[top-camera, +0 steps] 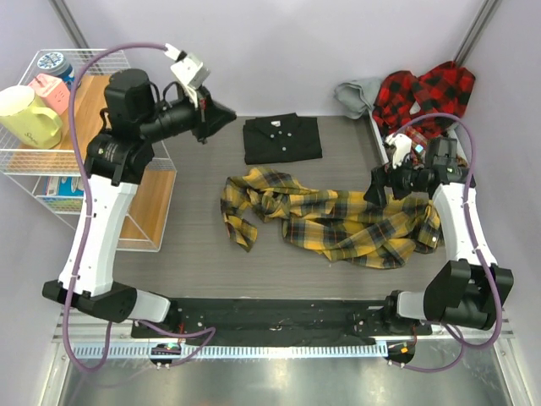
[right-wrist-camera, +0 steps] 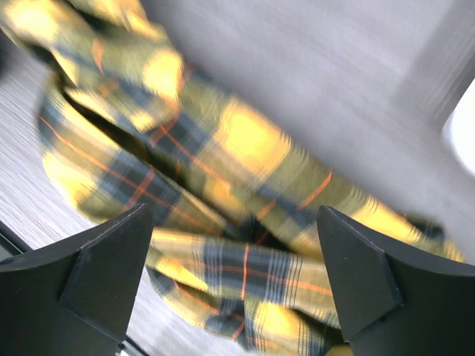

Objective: Fold and stack the long sleeve shirts
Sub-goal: Move the shirt to the center of the board, then flatten the shirt out

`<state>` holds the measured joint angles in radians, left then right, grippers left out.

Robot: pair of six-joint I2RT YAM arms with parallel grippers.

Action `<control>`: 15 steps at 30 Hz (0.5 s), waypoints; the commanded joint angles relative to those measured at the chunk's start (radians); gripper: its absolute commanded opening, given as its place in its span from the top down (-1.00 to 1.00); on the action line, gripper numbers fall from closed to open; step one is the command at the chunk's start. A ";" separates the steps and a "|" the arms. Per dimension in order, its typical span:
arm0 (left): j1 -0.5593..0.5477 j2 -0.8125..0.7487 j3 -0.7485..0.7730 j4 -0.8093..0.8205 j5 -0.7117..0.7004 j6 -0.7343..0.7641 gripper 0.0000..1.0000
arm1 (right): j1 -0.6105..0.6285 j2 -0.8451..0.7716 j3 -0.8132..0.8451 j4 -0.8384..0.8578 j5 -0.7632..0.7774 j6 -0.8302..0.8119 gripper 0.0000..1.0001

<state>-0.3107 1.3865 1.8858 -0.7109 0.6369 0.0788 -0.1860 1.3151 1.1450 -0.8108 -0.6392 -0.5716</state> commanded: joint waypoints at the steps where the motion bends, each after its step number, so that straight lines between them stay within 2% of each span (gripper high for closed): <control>1: -0.094 0.109 0.165 0.100 0.066 -0.131 1.00 | 0.005 -0.037 0.087 0.099 -0.157 0.096 -0.98; 3: -0.097 0.120 0.132 0.099 0.038 -0.154 1.00 | 0.014 -0.045 0.097 0.125 -0.169 0.150 -0.99; 5: -0.085 0.105 0.072 0.080 -0.025 -0.146 0.64 | 0.066 -0.037 0.122 0.137 -0.149 0.162 -0.99; 6: -0.073 0.086 -0.036 0.088 -0.037 -0.154 0.16 | 0.092 -0.024 0.127 0.148 -0.128 0.183 -0.99; 7: -0.061 0.066 -0.094 0.111 -0.046 -0.181 -0.14 | 0.164 -0.017 0.131 0.189 -0.105 0.197 -0.99; 8: -0.039 0.024 -0.158 0.113 -0.055 -0.182 -0.32 | 0.186 -0.007 0.134 0.212 -0.047 0.208 -0.99; 9: -0.031 0.002 -0.210 0.107 -0.084 -0.180 -0.50 | 0.259 0.016 0.146 0.235 -0.012 0.216 -0.99; 10: -0.022 -0.018 -0.319 0.096 -0.107 -0.166 -0.56 | 0.348 0.035 0.157 0.266 0.022 0.211 -0.99; 11: -0.007 -0.042 -0.364 0.062 -0.178 -0.153 -0.61 | 0.397 0.051 0.173 0.277 0.094 0.202 -0.99; 14: 0.001 -0.098 -0.546 -0.014 -0.311 -0.116 -0.99 | 0.515 0.140 0.242 0.302 0.180 0.197 -0.99; 15: 0.001 -0.101 -0.592 -0.016 -0.333 -0.120 -1.00 | 0.528 0.166 0.278 0.305 0.191 0.203 -0.99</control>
<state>-0.3202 1.3792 1.4235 -0.6422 0.4694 -0.0628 0.2535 1.4055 1.3186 -0.5945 -0.5865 -0.3927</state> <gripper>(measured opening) 0.960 0.996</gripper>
